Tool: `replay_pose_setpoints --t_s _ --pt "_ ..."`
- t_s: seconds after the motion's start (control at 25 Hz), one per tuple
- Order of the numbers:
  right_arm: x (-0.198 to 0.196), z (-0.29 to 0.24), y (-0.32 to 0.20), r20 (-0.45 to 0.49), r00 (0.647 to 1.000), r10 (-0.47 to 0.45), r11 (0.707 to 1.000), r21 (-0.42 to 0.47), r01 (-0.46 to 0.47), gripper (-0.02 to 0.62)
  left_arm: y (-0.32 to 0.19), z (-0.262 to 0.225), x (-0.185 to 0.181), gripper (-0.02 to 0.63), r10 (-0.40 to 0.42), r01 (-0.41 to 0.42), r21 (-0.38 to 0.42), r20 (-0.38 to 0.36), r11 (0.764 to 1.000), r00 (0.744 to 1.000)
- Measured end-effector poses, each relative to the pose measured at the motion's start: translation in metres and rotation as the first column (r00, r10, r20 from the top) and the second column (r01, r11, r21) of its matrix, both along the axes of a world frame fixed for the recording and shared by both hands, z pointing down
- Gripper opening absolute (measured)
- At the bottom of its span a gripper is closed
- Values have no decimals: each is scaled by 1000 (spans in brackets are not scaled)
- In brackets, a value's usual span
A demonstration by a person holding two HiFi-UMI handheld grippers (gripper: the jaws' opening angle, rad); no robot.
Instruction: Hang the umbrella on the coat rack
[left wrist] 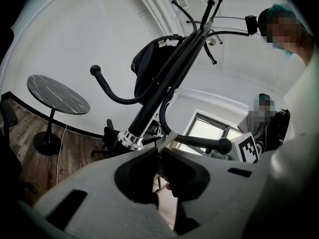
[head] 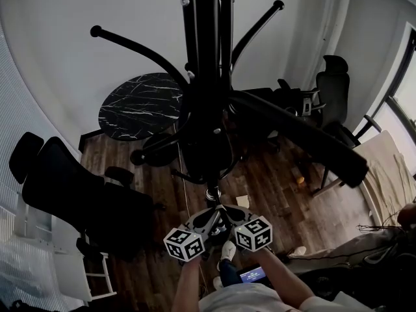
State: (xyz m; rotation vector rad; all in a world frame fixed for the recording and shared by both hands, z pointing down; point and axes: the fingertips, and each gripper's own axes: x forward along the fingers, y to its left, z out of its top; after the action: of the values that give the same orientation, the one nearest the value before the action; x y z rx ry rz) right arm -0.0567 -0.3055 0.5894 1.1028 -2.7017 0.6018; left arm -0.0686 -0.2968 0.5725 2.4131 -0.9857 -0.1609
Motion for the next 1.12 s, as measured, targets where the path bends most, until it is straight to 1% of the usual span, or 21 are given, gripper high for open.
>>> replay_pose_setpoints --t_s 0.36,0.52,0.68,0.8,0.88,0.96,1.12 --pt "3 0 2 -27 1000 0 1000 19 0 35 3 0 2 21 2 -2 -12 15 1000 1000" --pt "5 -1 4 -30 1000 -2 1000 19 2 52 5 0 2 28 0 1 -17 16 1000 1000" --pt "4 -2 13 -76 997 -32 998 46 36 66 8 -7 -2 57 -11 11 -20 -9 1000 1000" --pt "6 -4 16 -93 995 -28 997 66 34 64 7 -12 -3 58 -20 20 -6 -7 1000 1000" --pt "7 -5 18 -97 995 -25 997 74 32 63 7 -12 -6 58 -35 35 0 7 999 999" --pt "9 -7 20 -98 995 -19 996 83 27 54 8 -11 -9 66 -60 60 5 35 998 998" --pt "15 -12 26 -96 995 1 995 102 8 23 12 -12 -18 62 -117 112 49 132 993 984"
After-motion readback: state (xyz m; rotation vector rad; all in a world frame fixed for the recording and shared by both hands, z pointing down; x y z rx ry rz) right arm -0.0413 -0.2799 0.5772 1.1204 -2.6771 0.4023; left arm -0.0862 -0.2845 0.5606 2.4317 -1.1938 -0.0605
